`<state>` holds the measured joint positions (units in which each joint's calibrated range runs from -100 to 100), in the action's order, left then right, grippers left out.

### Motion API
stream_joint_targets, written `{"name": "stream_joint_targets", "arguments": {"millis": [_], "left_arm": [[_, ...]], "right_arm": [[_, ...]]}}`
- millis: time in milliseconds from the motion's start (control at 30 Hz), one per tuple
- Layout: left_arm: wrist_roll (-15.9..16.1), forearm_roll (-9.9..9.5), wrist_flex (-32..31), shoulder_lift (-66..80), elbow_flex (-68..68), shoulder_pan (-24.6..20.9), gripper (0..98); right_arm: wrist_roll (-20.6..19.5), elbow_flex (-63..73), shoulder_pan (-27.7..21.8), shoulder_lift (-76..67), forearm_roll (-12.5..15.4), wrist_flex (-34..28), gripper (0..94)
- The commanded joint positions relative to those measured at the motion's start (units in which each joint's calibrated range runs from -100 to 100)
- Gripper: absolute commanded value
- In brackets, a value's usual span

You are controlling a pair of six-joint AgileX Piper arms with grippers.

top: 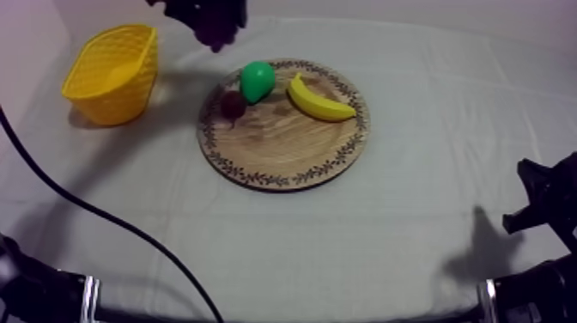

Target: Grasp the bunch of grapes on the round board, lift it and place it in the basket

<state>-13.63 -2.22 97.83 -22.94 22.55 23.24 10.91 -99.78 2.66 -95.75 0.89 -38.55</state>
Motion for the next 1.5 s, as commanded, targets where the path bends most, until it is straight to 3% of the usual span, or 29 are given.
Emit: {"name": "stream_joint_targets", "arguments": {"millis": [0,733,1467], "left_arm": [[0.9,-0.10,-0.2,0.2,-0.4,-2.6,51.8],[6.8,-2.53,-1.1,0.5,-3.1,-18.0,53.1],[6.6,-2.33,-4.3,-13.2,-2.2,-21.8,55.0]], "right_arm": [[0.0,0.0,0.0,0.0,0.0,0.0,0.3],[0.0,0.0,0.0,0.0,0.0,0.0,0.3],[0.0,0.0,0.0,0.0,0.0,0.0,0.3]]}}
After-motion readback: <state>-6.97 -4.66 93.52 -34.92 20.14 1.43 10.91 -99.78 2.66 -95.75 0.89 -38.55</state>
